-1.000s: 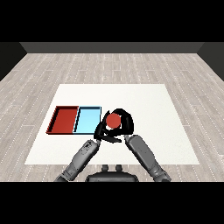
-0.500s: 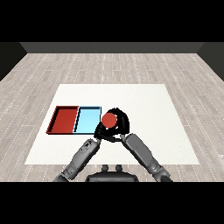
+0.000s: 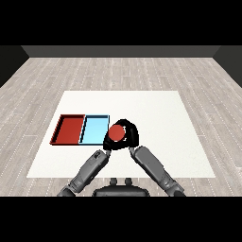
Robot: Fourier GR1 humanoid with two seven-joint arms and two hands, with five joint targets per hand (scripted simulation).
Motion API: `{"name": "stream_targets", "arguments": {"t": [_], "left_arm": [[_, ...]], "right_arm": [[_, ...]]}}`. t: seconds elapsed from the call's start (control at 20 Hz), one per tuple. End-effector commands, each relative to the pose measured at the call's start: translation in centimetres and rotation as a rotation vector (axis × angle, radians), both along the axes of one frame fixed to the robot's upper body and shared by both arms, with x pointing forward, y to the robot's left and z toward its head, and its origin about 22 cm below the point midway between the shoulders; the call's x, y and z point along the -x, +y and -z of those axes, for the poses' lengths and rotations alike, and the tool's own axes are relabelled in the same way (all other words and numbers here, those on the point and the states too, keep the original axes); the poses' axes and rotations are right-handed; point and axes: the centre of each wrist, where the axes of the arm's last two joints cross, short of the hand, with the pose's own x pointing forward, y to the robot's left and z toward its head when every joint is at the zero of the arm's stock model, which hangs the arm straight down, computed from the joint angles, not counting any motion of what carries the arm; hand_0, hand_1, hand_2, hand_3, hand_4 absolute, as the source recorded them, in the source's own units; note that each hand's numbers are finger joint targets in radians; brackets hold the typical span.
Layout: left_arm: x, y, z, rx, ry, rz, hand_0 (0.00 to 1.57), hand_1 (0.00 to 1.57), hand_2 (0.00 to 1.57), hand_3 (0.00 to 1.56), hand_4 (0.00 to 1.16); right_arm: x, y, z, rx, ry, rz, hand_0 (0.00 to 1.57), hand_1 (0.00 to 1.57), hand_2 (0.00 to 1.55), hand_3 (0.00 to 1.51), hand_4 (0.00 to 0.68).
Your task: Pick the red can and put it in the red box
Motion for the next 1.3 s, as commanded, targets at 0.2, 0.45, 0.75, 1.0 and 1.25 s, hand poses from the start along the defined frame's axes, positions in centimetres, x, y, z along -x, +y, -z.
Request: {"name": "stream_targets", "arguments": {"t": [0.2,0.45,0.75,1.0,1.25], "left_arm": [[0.8,0.4,1.2,-0.024,0.03,-0.059,1.57,1.57,1.56,1.48,1.12],[-0.5,-0.7,0.0,-0.03,-0.035,-0.112,1.57,1.57,1.56,1.48,1.14],[-0.7,-0.1,-0.4,0.035,-0.127,-0.13,1.57,1.57,1.57,1.51,1.15],[-1.3,0.3,0.7,0.045,-0.148,-0.131,1.57,1.57,1.57,1.51,1.15],[-1.6,0.8,0.2,-0.015,-0.124,-0.176,1.57,1.57,1.57,1.5,1.14]], "right_arm": [[0.2,-0.2,-0.6,0.006,0.007,-0.017,1.49,1.49,1.44,1.39,0.649],[1.2,1.2,0.8,0.003,0.018,-0.001,1.49,1.49,1.44,1.39,0.642],[-1.3,0.2,1.7,0.042,0.078,0.01,0.92,0.92,0.93,0.53,0.0],[-0.1,0.1,0.5,0.093,0.089,0.006,0.0,0.0,0.0,0.0,0.0],[-0.6,-0.9,0.8,0.068,0.105,-0.002,0.0,0.0,0.0,0.0,0.0]]}}
